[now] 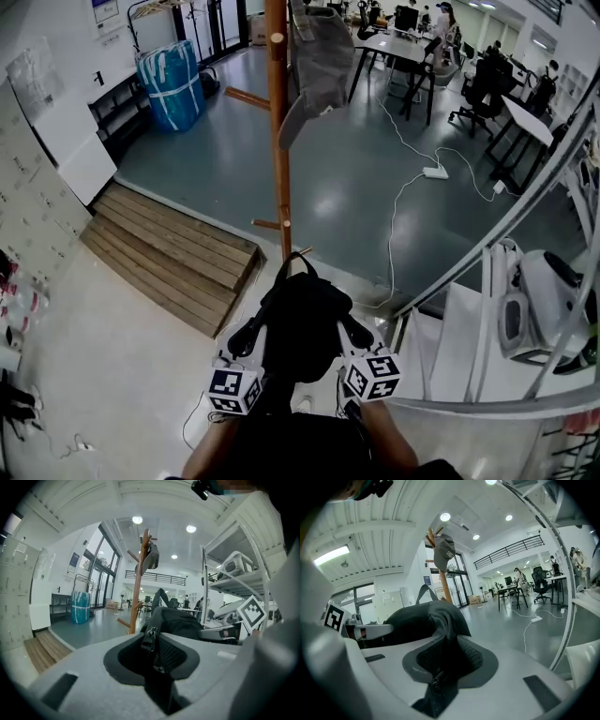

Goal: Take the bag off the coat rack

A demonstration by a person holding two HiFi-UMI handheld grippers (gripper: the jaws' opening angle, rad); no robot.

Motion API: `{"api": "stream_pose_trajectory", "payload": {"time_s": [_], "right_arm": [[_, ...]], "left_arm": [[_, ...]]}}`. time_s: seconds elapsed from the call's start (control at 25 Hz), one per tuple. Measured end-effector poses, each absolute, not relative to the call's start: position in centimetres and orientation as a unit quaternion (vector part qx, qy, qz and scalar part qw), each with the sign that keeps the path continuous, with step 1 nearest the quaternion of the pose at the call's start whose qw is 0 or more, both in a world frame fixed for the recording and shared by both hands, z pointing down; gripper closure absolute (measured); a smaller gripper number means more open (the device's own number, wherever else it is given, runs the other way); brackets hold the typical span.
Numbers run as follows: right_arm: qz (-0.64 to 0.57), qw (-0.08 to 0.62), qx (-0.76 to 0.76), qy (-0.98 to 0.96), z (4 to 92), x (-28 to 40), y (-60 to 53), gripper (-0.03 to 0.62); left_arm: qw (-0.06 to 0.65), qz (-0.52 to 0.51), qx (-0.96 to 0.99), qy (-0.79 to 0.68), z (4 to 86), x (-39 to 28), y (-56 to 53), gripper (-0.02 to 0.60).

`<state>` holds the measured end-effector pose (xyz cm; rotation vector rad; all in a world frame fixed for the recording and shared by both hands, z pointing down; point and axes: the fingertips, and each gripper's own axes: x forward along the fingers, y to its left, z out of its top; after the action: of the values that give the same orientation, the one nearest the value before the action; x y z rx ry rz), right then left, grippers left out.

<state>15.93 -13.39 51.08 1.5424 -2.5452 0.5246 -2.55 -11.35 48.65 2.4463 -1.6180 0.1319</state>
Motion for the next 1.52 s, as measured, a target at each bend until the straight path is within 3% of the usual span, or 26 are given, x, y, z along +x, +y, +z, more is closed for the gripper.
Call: {"api": "stream_pose_trajectory", "payload": {"time_s": [0.72, 1.52], "right_arm": [[0.203, 0.073, 0.507, -0.835, 52.9, 16.0, -5.7, 0.52], [0.201, 0.066, 0.543, -0.812, 51.3, 10.3, -1.9, 0.52]], "left_arm": [[0.143, 0.053, 0.831, -0.534, 50.6, -2.5, -4.6, 0.497], [0.14, 0.03, 0.859, -0.492, 49.4, -8.8, -2.2, 0.497]]}}
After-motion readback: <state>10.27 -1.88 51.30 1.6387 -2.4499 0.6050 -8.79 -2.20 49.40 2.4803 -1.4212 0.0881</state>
